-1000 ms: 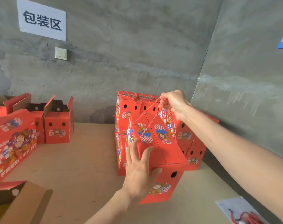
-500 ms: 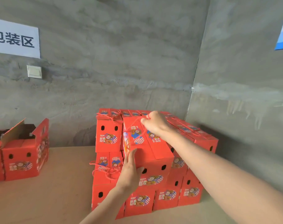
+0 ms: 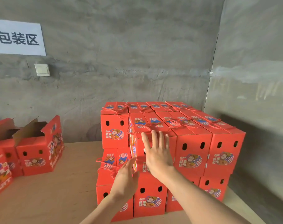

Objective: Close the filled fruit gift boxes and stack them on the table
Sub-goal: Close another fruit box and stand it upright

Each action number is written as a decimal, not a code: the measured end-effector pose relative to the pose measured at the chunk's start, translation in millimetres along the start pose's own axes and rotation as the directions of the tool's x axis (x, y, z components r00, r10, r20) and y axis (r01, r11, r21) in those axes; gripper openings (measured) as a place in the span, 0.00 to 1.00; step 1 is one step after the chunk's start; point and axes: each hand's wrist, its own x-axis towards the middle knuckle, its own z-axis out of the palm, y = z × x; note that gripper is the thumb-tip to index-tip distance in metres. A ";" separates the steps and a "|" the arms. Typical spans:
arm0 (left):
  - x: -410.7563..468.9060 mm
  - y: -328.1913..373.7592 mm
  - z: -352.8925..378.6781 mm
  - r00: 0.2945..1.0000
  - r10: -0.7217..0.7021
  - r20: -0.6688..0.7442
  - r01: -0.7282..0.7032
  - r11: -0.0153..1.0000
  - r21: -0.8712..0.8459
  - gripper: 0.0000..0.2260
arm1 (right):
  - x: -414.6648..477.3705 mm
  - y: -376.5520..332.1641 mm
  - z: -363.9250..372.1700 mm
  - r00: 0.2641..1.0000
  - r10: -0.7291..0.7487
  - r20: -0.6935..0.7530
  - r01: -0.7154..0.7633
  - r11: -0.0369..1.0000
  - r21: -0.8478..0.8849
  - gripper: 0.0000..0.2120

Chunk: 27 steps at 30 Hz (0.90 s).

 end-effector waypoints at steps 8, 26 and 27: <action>-87.0 -46.6 -100.1 0.991 -0.114 -0.071 0.127 0.970 0.209 0.07 | -5.9 -34.3 -34.2 0.988 0.089 0.128 -0.108 0.983 0.146 0.37; -387.0 -132.4 -383.8 0.646 -0.305 -0.700 0.609 0.759 0.231 0.09 | -238.0 -442.2 -91.6 0.478 -0.545 0.689 -0.614 0.353 0.706 0.41; -396.0 -135.6 -389.4 0.631 -0.308 -0.712 0.617 0.756 0.220 0.09 | -242.7 -453.8 -95.2 0.458 -0.527 0.715 -0.677 0.314 0.665 0.41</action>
